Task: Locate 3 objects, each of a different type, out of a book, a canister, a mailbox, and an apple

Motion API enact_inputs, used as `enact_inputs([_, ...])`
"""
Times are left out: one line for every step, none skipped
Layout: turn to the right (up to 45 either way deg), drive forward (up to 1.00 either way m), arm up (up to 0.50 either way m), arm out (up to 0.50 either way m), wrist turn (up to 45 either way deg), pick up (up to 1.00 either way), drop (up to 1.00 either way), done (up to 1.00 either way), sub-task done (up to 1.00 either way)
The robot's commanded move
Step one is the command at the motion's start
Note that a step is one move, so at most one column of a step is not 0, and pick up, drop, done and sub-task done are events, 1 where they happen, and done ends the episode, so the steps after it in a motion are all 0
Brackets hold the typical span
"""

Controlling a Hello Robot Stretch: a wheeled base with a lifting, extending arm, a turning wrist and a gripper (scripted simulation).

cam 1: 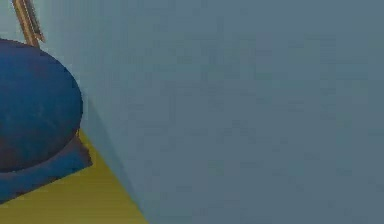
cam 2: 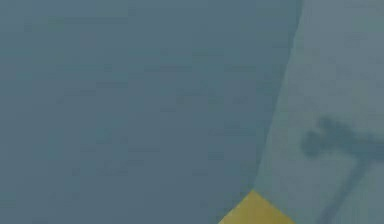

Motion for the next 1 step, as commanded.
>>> enact_inputs([-45.0,0.0,0.0,0.0,0.0,0.0,0.0,0.0,0.0])
